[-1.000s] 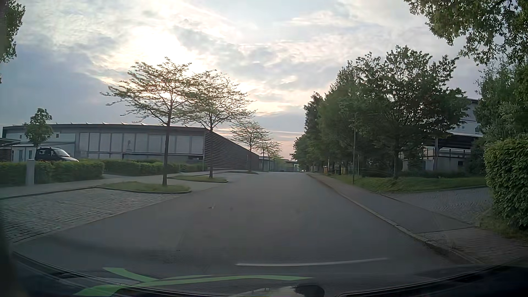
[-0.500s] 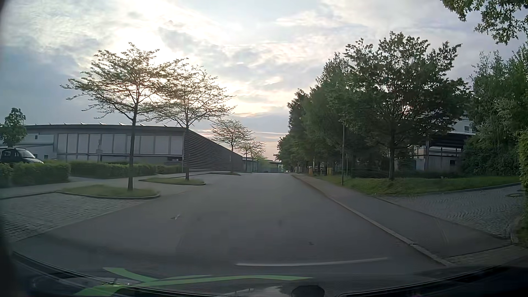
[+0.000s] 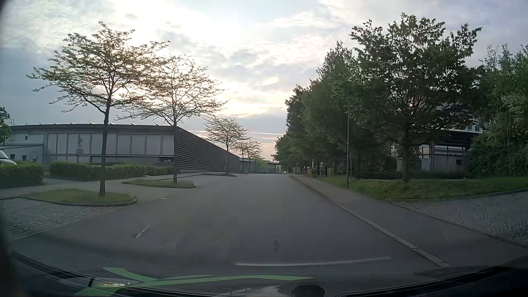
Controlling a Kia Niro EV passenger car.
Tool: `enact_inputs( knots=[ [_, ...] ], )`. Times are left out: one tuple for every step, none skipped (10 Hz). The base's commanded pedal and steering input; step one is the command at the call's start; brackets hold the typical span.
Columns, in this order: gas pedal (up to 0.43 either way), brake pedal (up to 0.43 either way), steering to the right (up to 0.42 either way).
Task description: Follow the waypoints while adhering to traffic rules and regulations
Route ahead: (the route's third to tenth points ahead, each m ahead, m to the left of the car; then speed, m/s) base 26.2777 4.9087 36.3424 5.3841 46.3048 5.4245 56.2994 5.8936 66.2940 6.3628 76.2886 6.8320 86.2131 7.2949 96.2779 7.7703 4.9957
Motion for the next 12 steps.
enact_inputs(
  knots=[
    [0.157,0.000,0.001],
    [0.157,0.000,0.000],
    [0.157,0.000,-0.002],
    [0.169,0.000,-0.003],
    [0.177,0.000,-0.003],
    [0.177,0.000,-0.005],
    [0.177,0.000,-0.006],
    [0.177,0.000,-0.006],
    [0.177,0.000,-0.007],
    [0.177,0.000,-0.008],
    [0.177,0.000,-0.008],
    [0.177,0.000,-0.006]
  ],
)
